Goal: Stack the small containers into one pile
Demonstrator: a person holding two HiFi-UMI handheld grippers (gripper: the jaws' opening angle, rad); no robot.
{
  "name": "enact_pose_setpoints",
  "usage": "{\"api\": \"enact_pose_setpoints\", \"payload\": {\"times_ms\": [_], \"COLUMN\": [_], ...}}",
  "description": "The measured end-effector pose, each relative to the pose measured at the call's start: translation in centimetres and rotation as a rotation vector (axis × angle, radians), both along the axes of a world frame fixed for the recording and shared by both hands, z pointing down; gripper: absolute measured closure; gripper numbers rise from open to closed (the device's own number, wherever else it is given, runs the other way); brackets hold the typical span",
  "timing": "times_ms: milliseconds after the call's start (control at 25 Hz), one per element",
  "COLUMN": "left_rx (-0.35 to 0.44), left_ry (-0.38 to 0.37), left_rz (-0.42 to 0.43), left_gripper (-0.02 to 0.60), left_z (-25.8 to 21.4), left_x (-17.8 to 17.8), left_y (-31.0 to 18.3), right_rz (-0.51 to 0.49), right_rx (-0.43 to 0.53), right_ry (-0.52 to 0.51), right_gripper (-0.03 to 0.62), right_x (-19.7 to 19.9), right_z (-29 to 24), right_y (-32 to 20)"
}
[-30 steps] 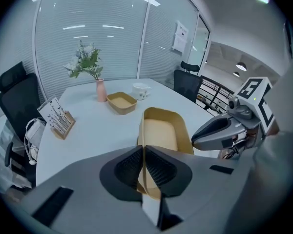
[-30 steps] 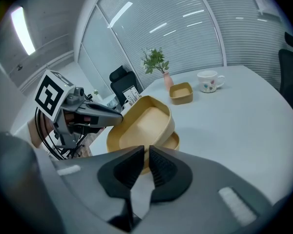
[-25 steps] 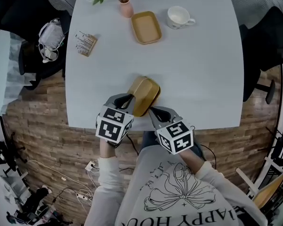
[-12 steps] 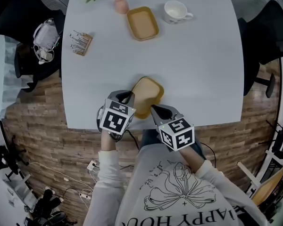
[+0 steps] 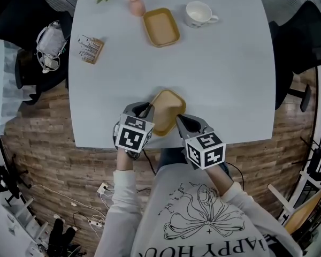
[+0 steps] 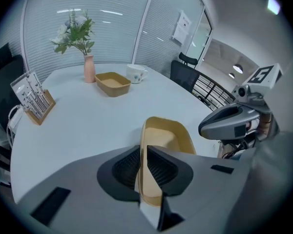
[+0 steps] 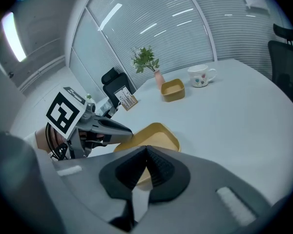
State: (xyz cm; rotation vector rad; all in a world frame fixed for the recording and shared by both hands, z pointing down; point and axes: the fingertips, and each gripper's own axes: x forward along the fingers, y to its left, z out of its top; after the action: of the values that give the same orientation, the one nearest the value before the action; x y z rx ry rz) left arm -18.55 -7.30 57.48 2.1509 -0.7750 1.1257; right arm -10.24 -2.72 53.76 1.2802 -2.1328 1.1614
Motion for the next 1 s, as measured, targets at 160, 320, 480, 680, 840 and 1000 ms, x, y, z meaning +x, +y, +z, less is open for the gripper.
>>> {"api": "enact_pose_setpoints", "payload": {"times_ms": [160,320,480,680,840,1000], "left_rx": [0.032,0.080,0.139,0.227,0.294,0.351], "left_ry": [0.044,0.068,0.097,0.128,0.141,0.166], "left_rz": [-0.026,-0.051,-0.079,-0.122,-0.179,-0.268], "left_gripper": [0.513,0.514,0.514,0.514,0.514,0.514], "left_z": [-1.5,-3.1,-5.4,-8.4,-10.4,-12.0], "left_x": [0.2,0.2,0.2,0.0,-0.4,-0.9], "left_y": [-0.5,-1.2,-2.4,-4.3,-6.0,-8.1], "right_rz": [0.022,0.043,0.069,0.092,0.089,0.072], "right_rx": [0.035,0.082,0.136,0.202,0.252,0.293], "right_ry": [0.008,0.017,0.032,0.049,0.061,0.076], "right_gripper": [0.583,0.583,0.583,0.582,0.580,0.556], "right_x": [1.0,2.0,3.0,3.5,3.3,3.5], "right_z": [-1.0,-2.3,-4.0,-6.0,-7.4,-8.8], "right_y": [-1.2,-2.8,-4.8,-7.6,-9.7,-12.0]}}
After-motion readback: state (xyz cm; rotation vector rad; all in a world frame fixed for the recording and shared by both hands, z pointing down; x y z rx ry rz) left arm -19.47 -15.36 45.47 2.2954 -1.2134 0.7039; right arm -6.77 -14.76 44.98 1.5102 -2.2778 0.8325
